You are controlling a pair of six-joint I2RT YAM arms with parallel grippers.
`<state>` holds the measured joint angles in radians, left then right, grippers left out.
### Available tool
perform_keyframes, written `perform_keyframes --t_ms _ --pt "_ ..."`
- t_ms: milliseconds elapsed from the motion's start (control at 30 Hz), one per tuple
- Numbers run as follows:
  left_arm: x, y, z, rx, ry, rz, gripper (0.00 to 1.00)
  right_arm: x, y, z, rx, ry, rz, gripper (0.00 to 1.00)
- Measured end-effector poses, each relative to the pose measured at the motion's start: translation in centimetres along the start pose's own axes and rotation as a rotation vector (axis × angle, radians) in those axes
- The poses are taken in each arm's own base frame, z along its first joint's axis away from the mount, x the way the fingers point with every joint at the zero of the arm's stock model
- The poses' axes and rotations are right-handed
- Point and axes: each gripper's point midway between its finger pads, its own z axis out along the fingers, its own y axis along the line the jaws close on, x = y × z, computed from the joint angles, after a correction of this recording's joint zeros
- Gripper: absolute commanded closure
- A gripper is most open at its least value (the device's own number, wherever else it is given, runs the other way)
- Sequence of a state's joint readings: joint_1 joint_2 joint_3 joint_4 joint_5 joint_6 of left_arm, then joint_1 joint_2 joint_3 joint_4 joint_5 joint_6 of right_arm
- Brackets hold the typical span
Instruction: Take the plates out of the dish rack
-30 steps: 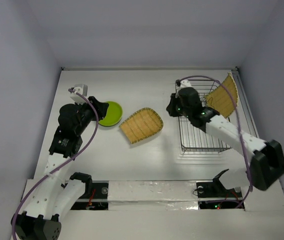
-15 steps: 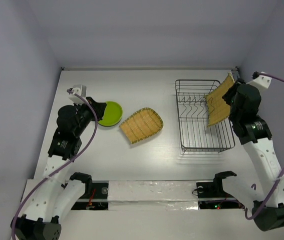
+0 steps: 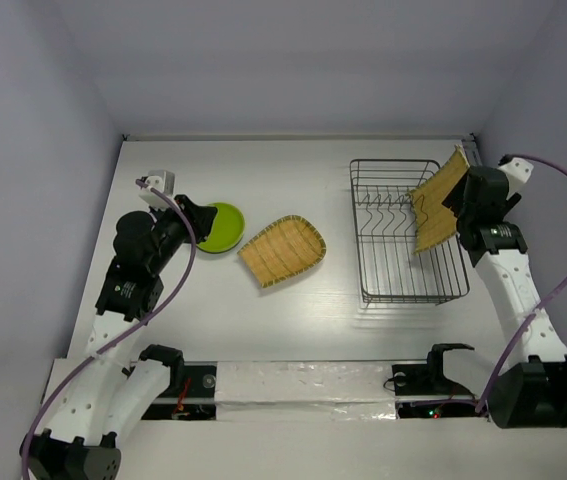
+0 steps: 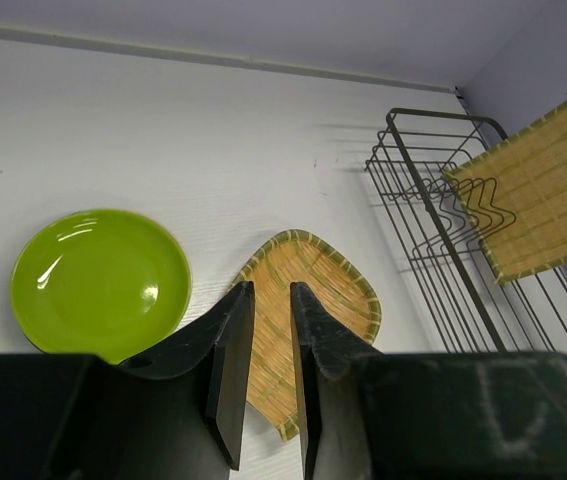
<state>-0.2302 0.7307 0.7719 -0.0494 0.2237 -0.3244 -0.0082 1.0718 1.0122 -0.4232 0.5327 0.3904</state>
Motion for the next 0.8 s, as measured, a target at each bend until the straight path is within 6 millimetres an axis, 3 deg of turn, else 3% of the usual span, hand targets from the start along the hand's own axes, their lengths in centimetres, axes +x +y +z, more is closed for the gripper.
perform_keyframes --t_ms 133,333,400,467,567,800 --pt "0.1 -0.3 0.0 0.009 0.004 0.002 0.81 1.7 0.4 1.6 0.002 0.036 -0.004 0.47" --pt "0.2 -0.4 0.0 0.016 0.007 0.002 0.81 2.8 0.3 2.4 0.02 0.057 -0.025 0.54" --pt "0.2 -0.5 0.0 0.016 0.006 0.002 0.81 2.9 0.2 2.8 0.031 0.058 -0.033 0.63" --pt "0.1 -0.5 -0.1 0.017 0.004 0.003 0.81 3.1 0.2 3.1 0.037 0.06 -0.039 0.8" --pt "0.0 -0.5 -0.1 0.018 0.001 0.003 0.81 3.1 0.5 3.2 0.024 0.059 -0.056 0.9" --pt "-0.1 -0.6 -0.3 0.02 -0.004 0.004 0.8 2.6 0.1 2.8 0.039 0.064 -0.084 1.0"
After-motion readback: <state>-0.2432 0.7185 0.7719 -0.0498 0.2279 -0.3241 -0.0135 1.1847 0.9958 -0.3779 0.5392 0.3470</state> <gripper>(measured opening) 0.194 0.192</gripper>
